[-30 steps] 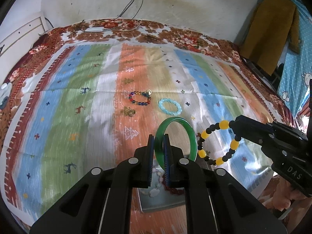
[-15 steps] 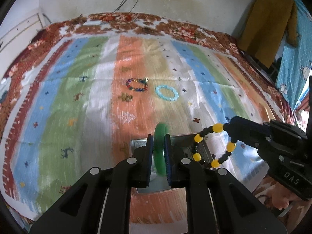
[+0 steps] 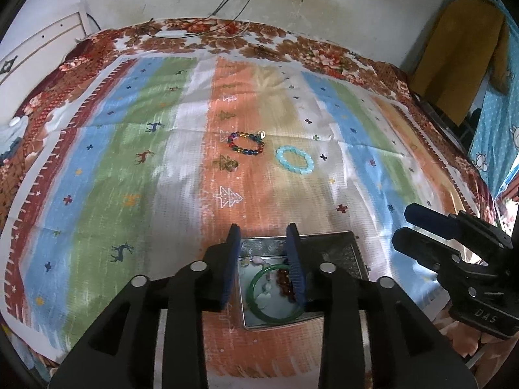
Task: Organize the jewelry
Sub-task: 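Open both tools to drop the bangle and bracelet into the tin, then move both tools forward over the multicolour and light-blue bracelets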
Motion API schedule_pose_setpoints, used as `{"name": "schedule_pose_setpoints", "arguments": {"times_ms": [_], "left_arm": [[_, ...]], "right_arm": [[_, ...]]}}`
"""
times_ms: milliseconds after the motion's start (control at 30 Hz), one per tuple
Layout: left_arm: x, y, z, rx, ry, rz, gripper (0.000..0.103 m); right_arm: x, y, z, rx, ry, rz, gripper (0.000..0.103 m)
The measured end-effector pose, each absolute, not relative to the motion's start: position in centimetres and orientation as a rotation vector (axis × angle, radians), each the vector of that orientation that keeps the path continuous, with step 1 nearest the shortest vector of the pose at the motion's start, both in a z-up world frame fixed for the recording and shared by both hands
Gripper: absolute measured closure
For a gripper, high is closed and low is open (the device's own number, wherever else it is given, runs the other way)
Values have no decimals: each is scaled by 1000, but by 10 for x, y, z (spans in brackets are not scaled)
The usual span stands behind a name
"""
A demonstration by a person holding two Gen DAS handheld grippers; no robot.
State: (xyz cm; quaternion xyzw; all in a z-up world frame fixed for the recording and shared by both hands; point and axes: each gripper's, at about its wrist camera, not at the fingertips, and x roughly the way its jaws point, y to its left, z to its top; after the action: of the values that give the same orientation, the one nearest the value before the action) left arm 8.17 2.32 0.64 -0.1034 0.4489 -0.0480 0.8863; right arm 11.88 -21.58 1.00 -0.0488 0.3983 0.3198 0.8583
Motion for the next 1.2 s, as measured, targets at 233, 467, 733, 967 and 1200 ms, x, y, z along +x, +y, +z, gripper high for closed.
{"name": "schedule_pose_setpoints", "arguments": {"times_ms": [233, 467, 733, 967, 1200], "left_arm": [[95, 33, 1, -198, 947, -55, 49], [113, 42, 2, -186, 930, -19, 31], [140, 45, -4, -157, 945, -11, 25], [169, 53, -13, -178, 967, 13, 24], [193, 55, -21, -182, 989, 33, 24]], "right_arm": [[134, -224, 0, -88, 866, 615, 50], [154, -230, -10, -74, 885, 572, 38], [183, -232, -17, -59, 900, 529, 36], [206, -226, -27, -69, 915, 508, 36], [229, -223, -39, -61, 945, 496, 36]]}}
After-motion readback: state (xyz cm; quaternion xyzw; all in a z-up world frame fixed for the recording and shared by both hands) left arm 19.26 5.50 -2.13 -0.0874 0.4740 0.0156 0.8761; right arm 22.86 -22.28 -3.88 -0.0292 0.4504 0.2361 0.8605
